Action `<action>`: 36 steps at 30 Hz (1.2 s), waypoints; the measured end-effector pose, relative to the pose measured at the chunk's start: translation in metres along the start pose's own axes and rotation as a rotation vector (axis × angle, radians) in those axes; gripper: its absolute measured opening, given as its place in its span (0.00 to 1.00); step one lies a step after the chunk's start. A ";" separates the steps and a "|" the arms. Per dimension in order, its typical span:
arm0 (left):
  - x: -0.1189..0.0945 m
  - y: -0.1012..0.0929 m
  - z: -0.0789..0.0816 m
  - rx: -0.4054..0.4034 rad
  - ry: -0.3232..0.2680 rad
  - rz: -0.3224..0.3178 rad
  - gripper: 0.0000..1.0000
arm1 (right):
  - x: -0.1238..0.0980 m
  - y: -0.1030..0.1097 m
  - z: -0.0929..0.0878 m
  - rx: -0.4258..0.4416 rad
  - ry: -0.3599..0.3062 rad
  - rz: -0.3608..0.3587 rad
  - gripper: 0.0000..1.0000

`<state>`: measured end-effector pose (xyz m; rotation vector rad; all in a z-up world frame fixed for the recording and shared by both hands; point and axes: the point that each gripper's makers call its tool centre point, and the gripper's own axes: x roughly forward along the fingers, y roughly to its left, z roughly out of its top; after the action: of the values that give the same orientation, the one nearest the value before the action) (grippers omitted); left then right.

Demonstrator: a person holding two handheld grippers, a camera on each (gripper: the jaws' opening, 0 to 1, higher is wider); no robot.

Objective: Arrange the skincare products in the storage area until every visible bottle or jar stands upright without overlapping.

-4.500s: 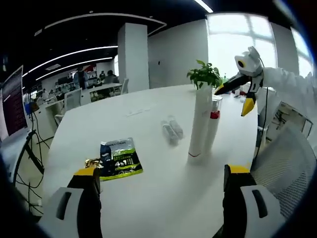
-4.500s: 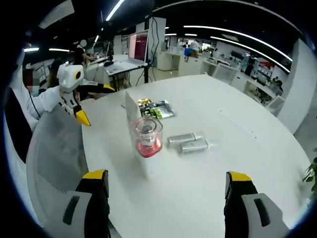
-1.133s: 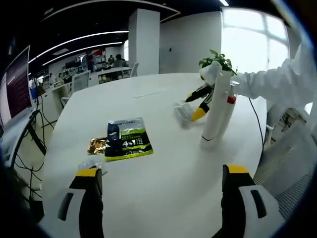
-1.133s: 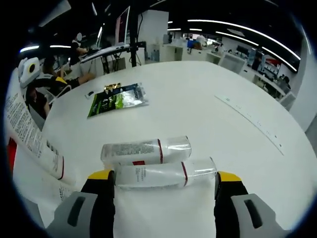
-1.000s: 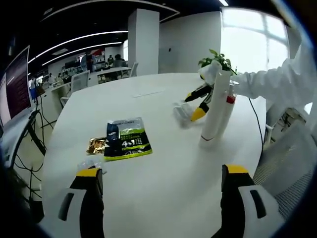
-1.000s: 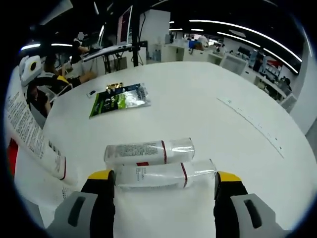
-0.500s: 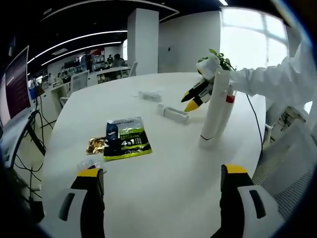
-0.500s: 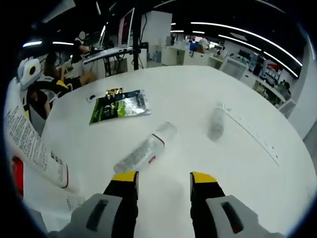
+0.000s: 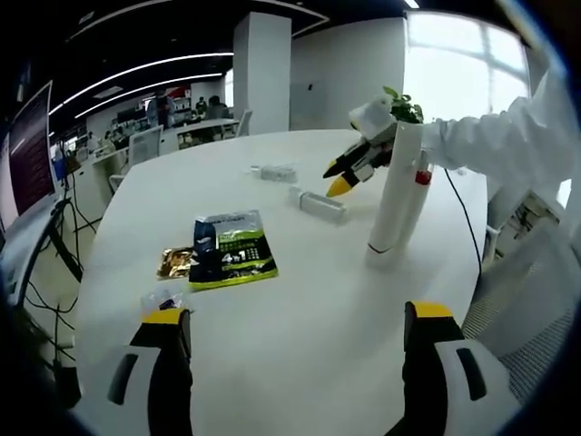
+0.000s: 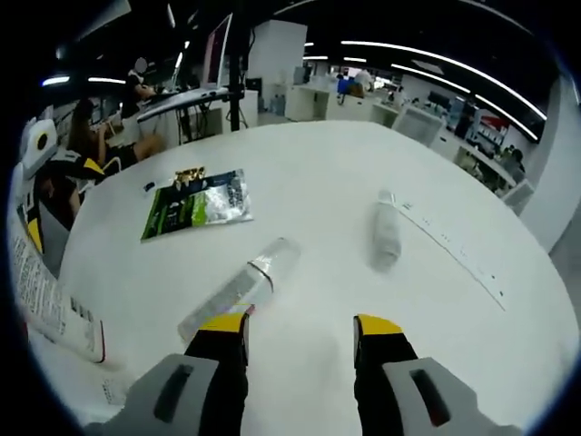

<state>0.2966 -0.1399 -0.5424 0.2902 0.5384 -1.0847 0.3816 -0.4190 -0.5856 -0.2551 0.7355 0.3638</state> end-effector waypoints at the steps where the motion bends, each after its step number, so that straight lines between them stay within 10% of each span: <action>1: 0.000 0.000 -0.001 0.001 0.002 0.000 0.93 | 0.002 -0.003 0.001 -0.001 -0.002 -0.005 0.41; 18: 0.002 0.000 -0.003 -0.001 0.019 0.002 0.93 | 0.032 -0.040 0.030 0.036 -0.059 -0.148 0.54; 36: 0.004 0.006 -0.011 -0.019 0.036 0.015 0.92 | 0.072 -0.086 0.037 0.184 -0.148 -0.268 0.47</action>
<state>0.3004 -0.1350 -0.5542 0.2972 0.5779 -1.0604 0.4886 -0.4676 -0.6003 -0.1484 0.5754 0.0590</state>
